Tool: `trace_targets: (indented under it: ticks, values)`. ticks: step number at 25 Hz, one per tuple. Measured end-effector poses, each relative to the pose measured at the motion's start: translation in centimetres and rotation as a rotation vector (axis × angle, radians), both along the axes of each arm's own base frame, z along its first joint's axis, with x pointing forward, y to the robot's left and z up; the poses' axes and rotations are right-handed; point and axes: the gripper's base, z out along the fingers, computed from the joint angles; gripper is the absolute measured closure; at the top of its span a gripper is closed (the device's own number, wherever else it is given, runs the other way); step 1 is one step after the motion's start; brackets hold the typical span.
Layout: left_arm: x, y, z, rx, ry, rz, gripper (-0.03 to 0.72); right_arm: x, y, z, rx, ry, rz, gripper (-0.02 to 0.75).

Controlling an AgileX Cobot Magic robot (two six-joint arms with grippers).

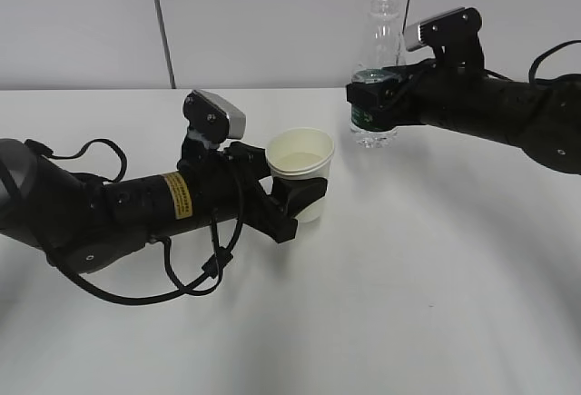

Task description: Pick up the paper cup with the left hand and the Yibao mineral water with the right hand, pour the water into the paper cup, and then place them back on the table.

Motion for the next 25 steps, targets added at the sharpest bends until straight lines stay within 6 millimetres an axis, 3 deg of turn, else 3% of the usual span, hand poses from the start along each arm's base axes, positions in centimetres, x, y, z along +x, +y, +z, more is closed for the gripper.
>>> trace_targets:
  ticks: [5, 12, 25]
  values:
    - [0.1, 0.2, 0.0, 0.000, 0.000, 0.008, 0.246, 0.0, 0.0, 0.0, 0.005, 0.003, -0.002, 0.238]
    - [1.5, 2.1, 0.0, -0.007, 0.003, 0.082, 0.246, 0.1, -0.1, 0.1, 0.026, 0.006, -0.024, 0.238]
    - [4.6, 8.4, 0.0, -0.009, 0.003, 0.268, 0.246, 0.2, -0.3, 0.2, 0.061, 0.010, -0.061, 0.238]
